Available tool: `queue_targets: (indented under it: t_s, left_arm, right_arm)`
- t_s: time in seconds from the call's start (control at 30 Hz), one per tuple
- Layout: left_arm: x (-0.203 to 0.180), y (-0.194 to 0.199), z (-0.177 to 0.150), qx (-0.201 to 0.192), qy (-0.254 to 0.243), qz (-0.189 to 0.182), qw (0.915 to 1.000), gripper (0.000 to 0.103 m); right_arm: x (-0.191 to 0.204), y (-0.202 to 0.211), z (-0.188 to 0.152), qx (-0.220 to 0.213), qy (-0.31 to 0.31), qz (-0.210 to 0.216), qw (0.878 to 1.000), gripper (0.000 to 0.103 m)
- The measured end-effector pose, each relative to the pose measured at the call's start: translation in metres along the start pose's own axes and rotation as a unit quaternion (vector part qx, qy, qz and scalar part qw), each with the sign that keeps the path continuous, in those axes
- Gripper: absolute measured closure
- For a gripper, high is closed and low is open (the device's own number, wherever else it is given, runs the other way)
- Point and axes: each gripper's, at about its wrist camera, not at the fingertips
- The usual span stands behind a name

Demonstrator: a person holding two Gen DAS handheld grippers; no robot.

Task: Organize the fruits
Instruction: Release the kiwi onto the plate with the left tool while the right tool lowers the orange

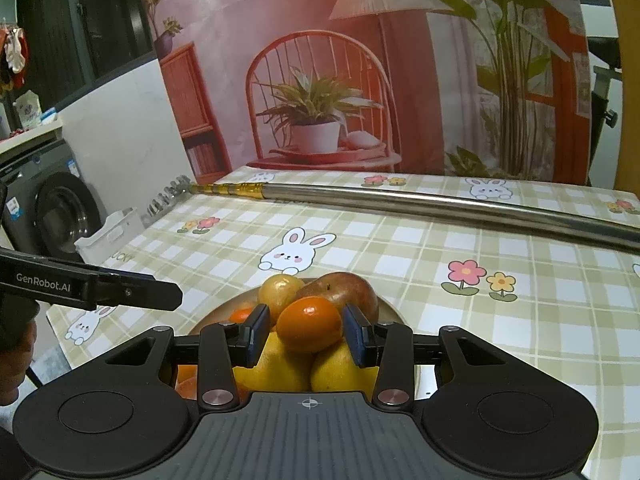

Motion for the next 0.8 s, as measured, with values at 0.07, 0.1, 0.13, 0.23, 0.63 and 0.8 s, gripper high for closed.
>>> queue_targets:
  t_s: [0.07,0.1,0.13,0.23,0.63,0.8]
  left_arm:
    - [0.0,0.001,0.0,-0.001,0.0,0.0,1.0,0.033]
    - [0.0,0.001,0.0,-0.002,-0.001,0.001,1.0,0.033]
    - [-0.001,0.002,0.0,-0.003,-0.002,0.001,1.0,0.033]
    - [-0.001,0.003,0.0,-0.006,-0.004,0.002,1.0,0.032]
    - [-0.007,0.023,0.002,-0.027,-0.012,0.005,0.9995,0.015]
    - [-0.011,0.034,0.003,-0.049,-0.016,0.002,0.9987,0.006]
  right_arm:
    - [0.001,0.001,0.001,0.002,0.003,-0.002,1.0,0.065]
    - [0.001,0.001,0.002,0.003,0.003,-0.003,1.0,0.065]
    - [0.001,0.001,0.003,0.003,0.004,-0.004,1.0,0.065]
    - [0.002,0.004,0.005,0.002,0.004,-0.011,1.0,0.065]
    - [0.001,0.022,0.012,0.003,-0.009,-0.039,0.999,0.028]
    - [-0.002,0.034,0.016,0.001,-0.025,-0.051,0.998,0.003]
Point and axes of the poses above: each gripper's, at about its wrist camera, not at the fingertips, and y roughly against the way its jaws point, x to its left, z to its top, and after that the axes turned 7 degrees about y, right-handed
